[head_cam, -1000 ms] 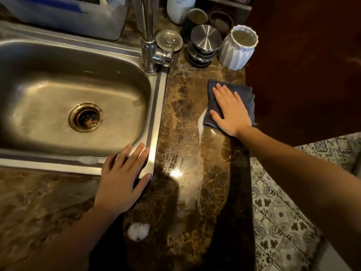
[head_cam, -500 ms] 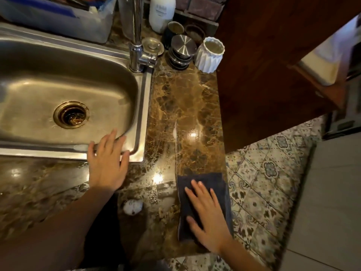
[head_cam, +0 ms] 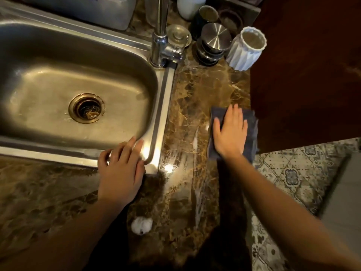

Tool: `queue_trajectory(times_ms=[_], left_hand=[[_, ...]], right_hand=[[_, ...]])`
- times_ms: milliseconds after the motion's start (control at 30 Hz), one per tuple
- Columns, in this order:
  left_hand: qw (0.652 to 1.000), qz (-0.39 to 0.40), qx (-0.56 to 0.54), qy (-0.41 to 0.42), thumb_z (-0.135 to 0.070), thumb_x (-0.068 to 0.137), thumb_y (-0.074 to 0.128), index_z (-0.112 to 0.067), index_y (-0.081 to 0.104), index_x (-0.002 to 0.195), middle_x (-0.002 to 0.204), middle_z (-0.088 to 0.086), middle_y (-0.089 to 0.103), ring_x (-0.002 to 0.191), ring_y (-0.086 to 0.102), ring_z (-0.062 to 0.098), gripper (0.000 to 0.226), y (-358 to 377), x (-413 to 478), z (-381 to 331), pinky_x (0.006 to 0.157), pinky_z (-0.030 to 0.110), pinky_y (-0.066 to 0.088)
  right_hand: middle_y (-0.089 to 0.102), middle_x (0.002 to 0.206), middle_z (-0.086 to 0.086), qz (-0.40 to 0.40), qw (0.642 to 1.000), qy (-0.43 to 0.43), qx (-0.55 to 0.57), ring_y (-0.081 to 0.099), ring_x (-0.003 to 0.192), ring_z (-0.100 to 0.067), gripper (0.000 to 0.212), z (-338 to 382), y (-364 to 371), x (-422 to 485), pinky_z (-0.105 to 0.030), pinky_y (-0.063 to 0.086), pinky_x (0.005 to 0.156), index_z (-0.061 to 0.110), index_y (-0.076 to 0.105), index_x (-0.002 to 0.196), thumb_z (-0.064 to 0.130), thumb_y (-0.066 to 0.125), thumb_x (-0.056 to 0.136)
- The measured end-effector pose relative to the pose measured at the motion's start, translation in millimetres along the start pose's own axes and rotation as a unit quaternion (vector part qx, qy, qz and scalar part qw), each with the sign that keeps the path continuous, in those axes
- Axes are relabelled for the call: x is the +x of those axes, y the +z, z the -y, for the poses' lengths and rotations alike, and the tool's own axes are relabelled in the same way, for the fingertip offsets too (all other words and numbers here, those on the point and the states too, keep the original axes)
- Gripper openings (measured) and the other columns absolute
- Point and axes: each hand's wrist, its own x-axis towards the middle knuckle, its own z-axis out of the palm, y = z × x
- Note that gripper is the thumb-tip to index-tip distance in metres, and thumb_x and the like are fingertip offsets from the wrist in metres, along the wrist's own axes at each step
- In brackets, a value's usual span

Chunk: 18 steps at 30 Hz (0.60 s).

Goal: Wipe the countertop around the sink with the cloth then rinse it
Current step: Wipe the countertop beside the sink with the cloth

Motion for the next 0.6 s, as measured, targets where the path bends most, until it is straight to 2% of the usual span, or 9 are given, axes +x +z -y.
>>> queue_trajectory(times_ms=[133,333,433,533,600], left_hand=[[1.0,-0.002,0.0,-0.003,-0.035,0.096,0.028,-0.018,0.046,0.142,0.147,0.002,0.047,0.128,0.046,0.025,0.053,0.5,0.9,-0.3,0.101,0.048,0.028],[1.0,-0.024,-0.004,0.001,-0.034,0.095,0.03,-0.018,0.048,0.14,0.143,0.004,0.05,0.127,0.046,0.025,0.051,0.7,0.2,-0.8,0.101,0.047,0.029],[0.999,-0.041,-0.004,0.011,-0.032,0.095,0.032,-0.017,0.05,0.138,0.141,0.004,0.052,0.124,0.048,0.025,0.049,1.0,0.3,-0.6,0.1,0.047,0.03],[0.999,-0.043,-0.011,0.011,-0.031,0.095,0.033,-0.017,0.048,0.139,0.142,0.004,0.051,0.124,0.048,0.025,0.049,1.9,-0.8,-0.9,0.1,0.047,0.03],[0.999,-0.042,-0.017,0.007,-0.031,0.094,0.033,-0.017,0.048,0.139,0.143,0.004,0.051,0.124,0.048,0.024,0.05,2.1,-0.9,-1.3,0.099,0.047,0.03]], right_hand=[[0.013,0.161,-0.011,-0.006,1.0,-0.023,0.005,0.006,0.149,-0.024,0.068,25.9,-2.8,79.9,-0.048,0.008,0.119,0.006,0.013,0.154,0.045,0.028,0.099],[0.007,0.162,-0.008,0.007,0.998,-0.064,-0.024,0.001,0.149,-0.023,0.068,30.9,-3.5,91.2,-0.046,0.003,0.12,0.008,0.01,0.154,0.046,0.027,0.1],[0.009,0.162,-0.009,0.019,0.988,-0.155,-0.021,0.004,0.149,-0.023,0.067,29.6,-5.6,66.5,-0.046,0.006,0.12,0.01,0.013,0.154,0.045,0.03,0.1],[0.01,0.162,-0.007,0.077,0.955,-0.288,-0.004,0.003,0.15,-0.021,0.067,20.7,-7.2,6.4,-0.047,0.007,0.12,0.011,0.014,0.155,0.045,0.031,0.099],[0.005,0.163,-0.002,0.115,0.938,-0.326,-0.01,-0.004,0.15,-0.017,0.068,10.0,-8.5,-48.6,-0.046,0.006,0.12,0.014,0.01,0.155,0.047,0.031,0.099]])
